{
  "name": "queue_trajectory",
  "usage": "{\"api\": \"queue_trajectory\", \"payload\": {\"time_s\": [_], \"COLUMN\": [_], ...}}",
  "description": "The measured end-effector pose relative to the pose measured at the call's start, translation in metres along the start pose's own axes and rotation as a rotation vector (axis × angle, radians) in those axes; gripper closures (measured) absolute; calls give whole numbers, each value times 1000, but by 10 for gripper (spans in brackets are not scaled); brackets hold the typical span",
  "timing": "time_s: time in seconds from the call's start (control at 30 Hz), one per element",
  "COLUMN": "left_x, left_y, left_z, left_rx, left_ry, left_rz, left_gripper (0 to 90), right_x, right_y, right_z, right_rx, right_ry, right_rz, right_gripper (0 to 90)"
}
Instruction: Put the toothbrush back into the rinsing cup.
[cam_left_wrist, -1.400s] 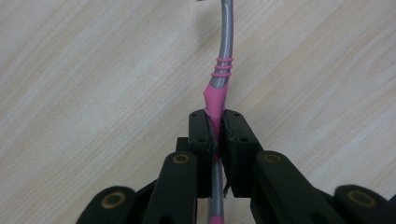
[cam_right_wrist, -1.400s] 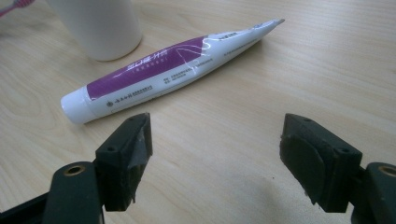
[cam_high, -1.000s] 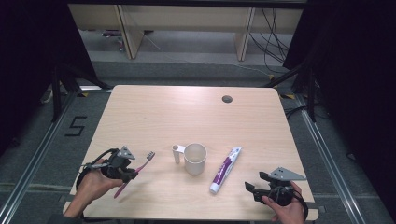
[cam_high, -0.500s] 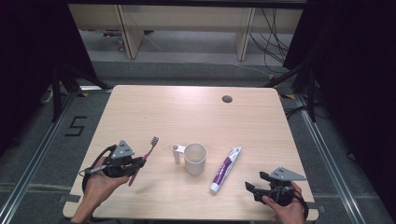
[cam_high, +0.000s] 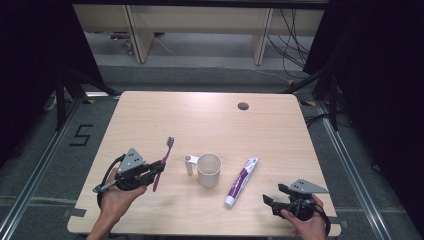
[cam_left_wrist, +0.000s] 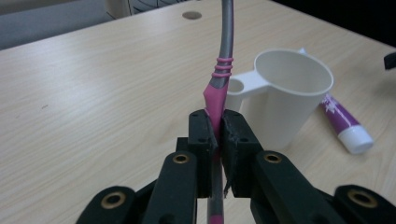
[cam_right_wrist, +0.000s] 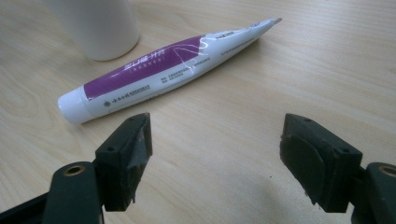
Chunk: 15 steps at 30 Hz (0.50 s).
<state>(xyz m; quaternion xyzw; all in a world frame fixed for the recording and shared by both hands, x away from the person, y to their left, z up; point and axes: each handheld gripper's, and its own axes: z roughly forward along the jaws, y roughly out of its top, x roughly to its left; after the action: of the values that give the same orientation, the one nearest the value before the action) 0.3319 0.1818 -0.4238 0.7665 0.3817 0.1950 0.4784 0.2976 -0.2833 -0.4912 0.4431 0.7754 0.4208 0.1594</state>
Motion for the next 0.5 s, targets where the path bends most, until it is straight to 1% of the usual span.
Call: {"api": "queue_trajectory", "payload": {"time_s": [0.17,0.2,0.23,0.27,0.3,0.33,0.37,0.43,0.47,0.5], "left_x": [-4,-5,-6,-7,-7,-8,-10,-11,-11,-12], "left_y": [7,9,11,13,15,17,19,23,24,26], "left_z": [4,5,7,7,9,10,11,13,15,17], "left_rx": [-44,-52,-77,-75,-88,-101,-95,-113,-117,-124], "left_ry": [5,5,8,6,-4,2,8,15,13,11], "left_rz": [1,3,5,7,7,15,16,20,19,21], "left_gripper": [823,823,823,823,823,823,823,823,823,823], "right_x": [0,2,2,2,2,2,2,2,2,1], "right_y": [0,-1,-1,-1,-1,-1,-1,0,0,0], "right_z": [0,1,1,1,1,1,1,-1,-1,-1], "right_rx": [-6,-5,-6,-6,-6,-6,-7,11,8,6], "right_ry": [0,12,13,12,14,14,14,11,13,7], "right_rz": [1,39,38,38,38,38,37,33,36,23], "right_gripper": [263,263,263,263,263,263,263,263,263,263]}}
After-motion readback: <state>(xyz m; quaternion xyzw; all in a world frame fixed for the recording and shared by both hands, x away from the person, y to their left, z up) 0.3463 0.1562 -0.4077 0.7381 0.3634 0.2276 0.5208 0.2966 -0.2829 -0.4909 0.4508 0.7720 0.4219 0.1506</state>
